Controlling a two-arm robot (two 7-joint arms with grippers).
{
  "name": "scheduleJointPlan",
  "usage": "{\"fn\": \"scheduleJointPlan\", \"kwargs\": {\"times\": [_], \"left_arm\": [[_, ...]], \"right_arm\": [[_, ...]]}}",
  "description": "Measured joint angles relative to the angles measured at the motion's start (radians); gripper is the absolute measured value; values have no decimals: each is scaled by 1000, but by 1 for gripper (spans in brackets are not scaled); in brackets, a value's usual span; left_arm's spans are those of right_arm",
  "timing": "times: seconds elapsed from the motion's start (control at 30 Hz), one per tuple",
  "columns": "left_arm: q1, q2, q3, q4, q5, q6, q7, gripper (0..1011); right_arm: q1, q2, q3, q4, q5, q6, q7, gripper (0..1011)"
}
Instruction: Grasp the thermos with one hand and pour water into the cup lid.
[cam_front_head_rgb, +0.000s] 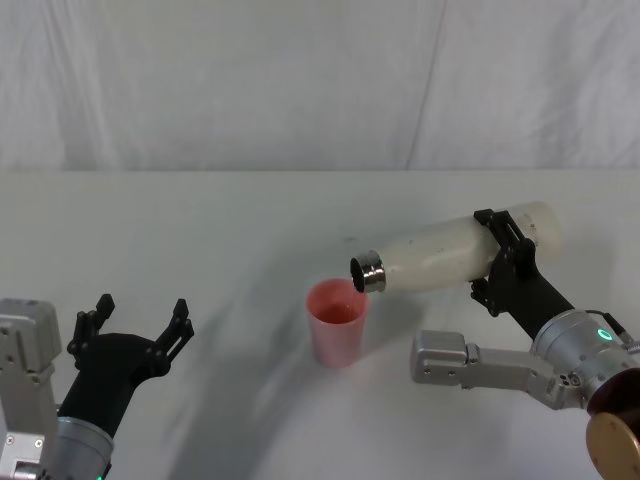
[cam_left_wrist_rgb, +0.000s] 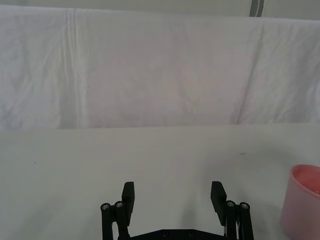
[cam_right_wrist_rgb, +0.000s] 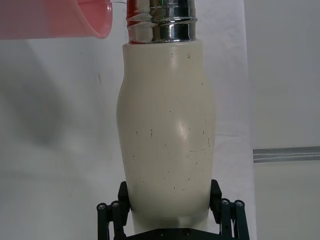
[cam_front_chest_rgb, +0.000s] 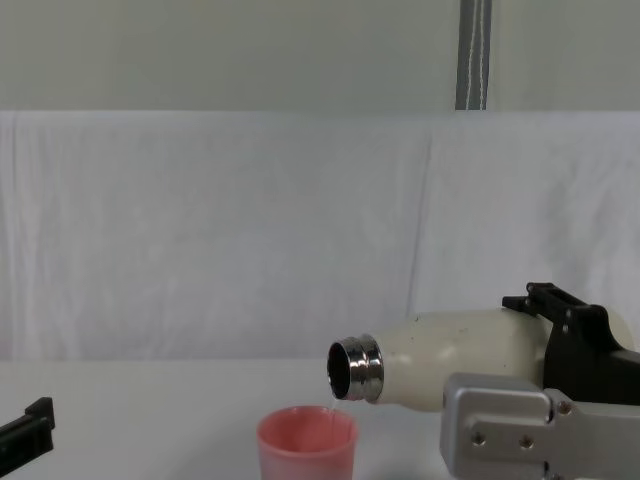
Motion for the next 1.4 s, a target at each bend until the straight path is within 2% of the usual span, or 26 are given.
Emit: {"fn": "scheduleJointPlan", "kwargs": {"times": [0.83, 1.4], "left_arm": [[0, 0, 0, 0, 0, 0, 0, 1001], [0, 0, 0, 0, 0, 0, 0, 1001]], "right_arm": [[0, 0, 1, -3, 2, 1, 1, 957], [-7, -4, 15, -10, 53, -21, 20, 957]]}}
